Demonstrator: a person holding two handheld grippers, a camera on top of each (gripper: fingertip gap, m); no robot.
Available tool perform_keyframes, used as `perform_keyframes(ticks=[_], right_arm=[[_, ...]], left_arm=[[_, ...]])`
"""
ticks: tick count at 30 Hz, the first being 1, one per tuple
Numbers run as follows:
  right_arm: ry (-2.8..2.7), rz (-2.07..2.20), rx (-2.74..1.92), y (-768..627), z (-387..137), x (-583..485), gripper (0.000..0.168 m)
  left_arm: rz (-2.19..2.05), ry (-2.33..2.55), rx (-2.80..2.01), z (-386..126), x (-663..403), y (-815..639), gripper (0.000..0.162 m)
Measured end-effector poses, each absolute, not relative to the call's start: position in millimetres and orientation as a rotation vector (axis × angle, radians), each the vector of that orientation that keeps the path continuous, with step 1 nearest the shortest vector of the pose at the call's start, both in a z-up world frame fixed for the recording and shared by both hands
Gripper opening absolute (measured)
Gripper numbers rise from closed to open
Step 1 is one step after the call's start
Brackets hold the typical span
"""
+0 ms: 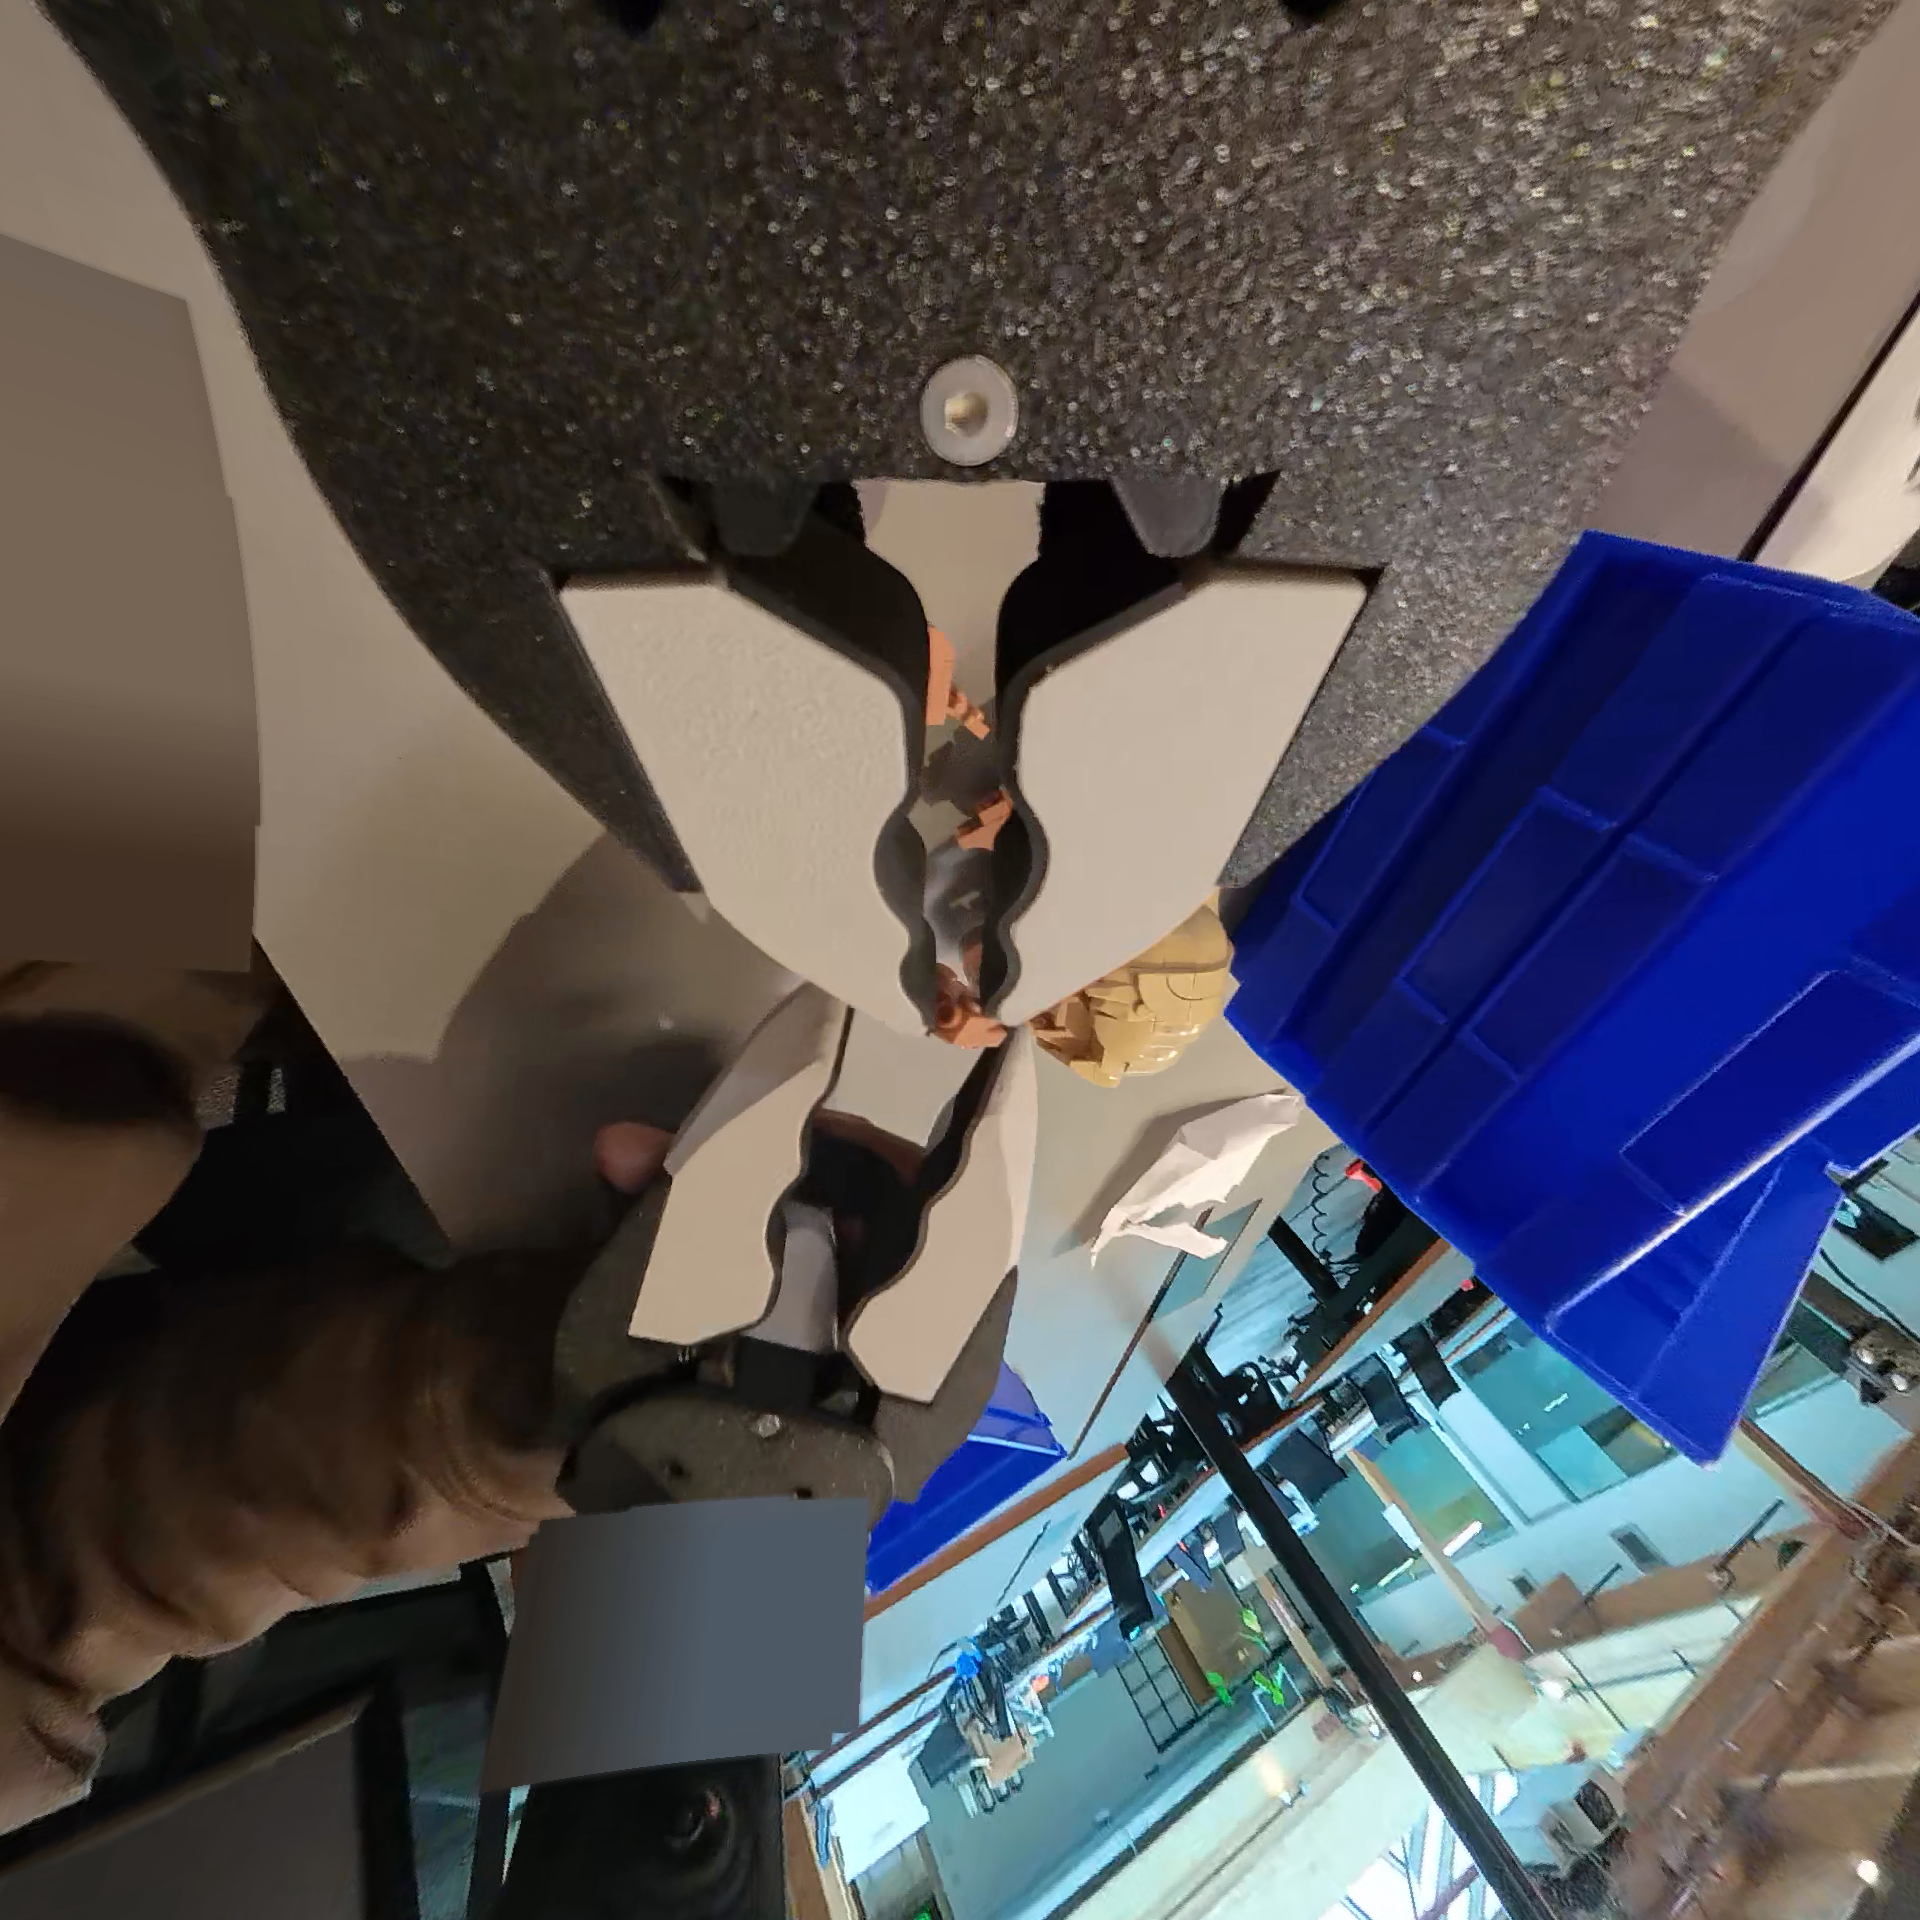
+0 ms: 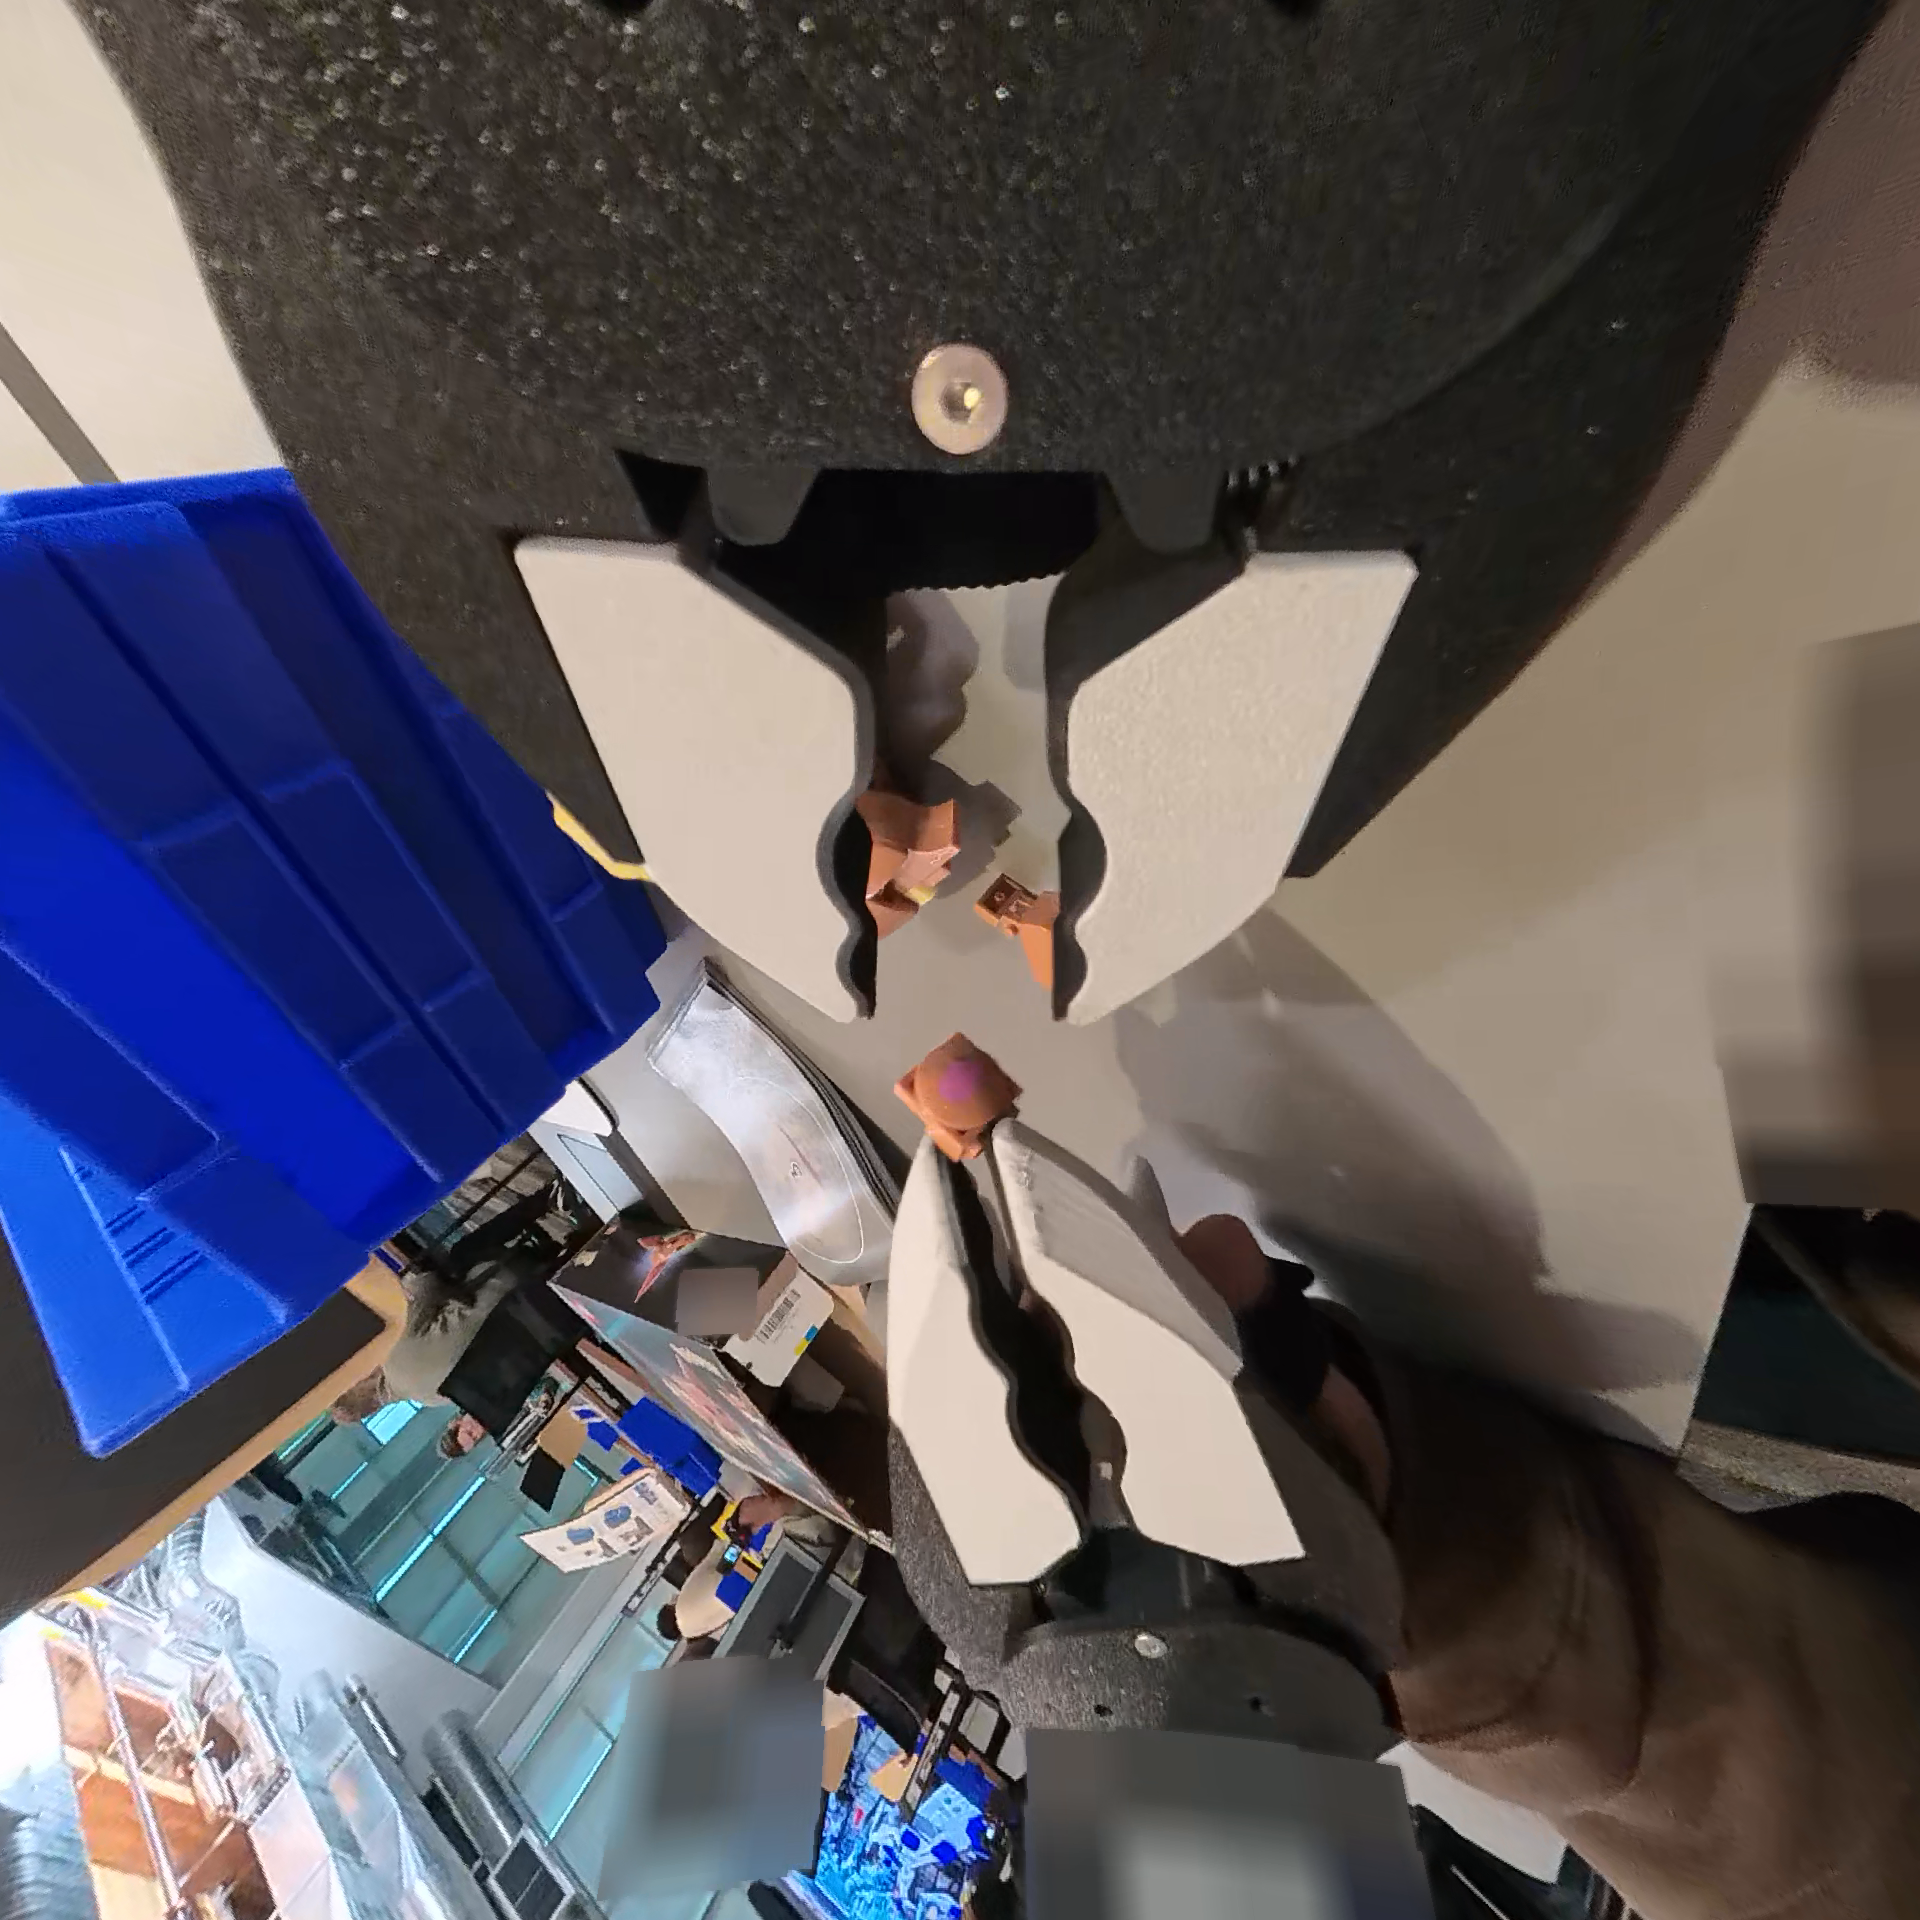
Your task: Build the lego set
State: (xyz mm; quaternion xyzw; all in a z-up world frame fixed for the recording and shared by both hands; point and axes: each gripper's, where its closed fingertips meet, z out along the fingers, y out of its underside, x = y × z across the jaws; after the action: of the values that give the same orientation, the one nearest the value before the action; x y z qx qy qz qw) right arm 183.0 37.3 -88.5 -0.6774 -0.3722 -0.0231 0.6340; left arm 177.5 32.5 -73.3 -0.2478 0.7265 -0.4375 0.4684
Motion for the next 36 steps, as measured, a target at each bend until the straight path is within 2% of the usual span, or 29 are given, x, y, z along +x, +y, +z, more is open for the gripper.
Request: perform_keyframes(ticks=[9,11,12,19,22,28,36], right_arm=[[-0.845,-0.161,-1.512,40.7,-84.6,175.9,0.036],[-0.868,-0.211,-1.511,42.0,-87.6,175.5,0.032],[-0.881,-0.234,-1.504,41.9,-88.4,175.2,0.024],[-0.919,-0.319,-1.463,41.4,-88.0,176.7,0.024],[-0.938,-0.37,-1.43,41.0,-86.1,177.8,0.024],[-1.032,-0.46,-1.348,39.0,-88.3,171.1,0.023],[-1.09,-0.577,-1.304,42.0,-91.4,172.9,0.023]], left_arm=[[-1.056,1.78,-0.554,-77.1,177.7,23.5,0.008],[-1.059,1.779,-0.551,-77.6,178.1,21.9,0.008],[-1.062,1.781,-0.551,-78.0,178.0,21.2,0.008],[-1.13,1.797,-0.591,-79.2,178.2,20.6,0.01],[-1.285,1.805,-0.693,-76.8,176.7,22.7,0.016],[-1.895,1.83,-1.091,-71.1,170.6,21.8,0.028],[-2.008,1.825,-1.265,-76.5,172.5,25.8,0.024]])
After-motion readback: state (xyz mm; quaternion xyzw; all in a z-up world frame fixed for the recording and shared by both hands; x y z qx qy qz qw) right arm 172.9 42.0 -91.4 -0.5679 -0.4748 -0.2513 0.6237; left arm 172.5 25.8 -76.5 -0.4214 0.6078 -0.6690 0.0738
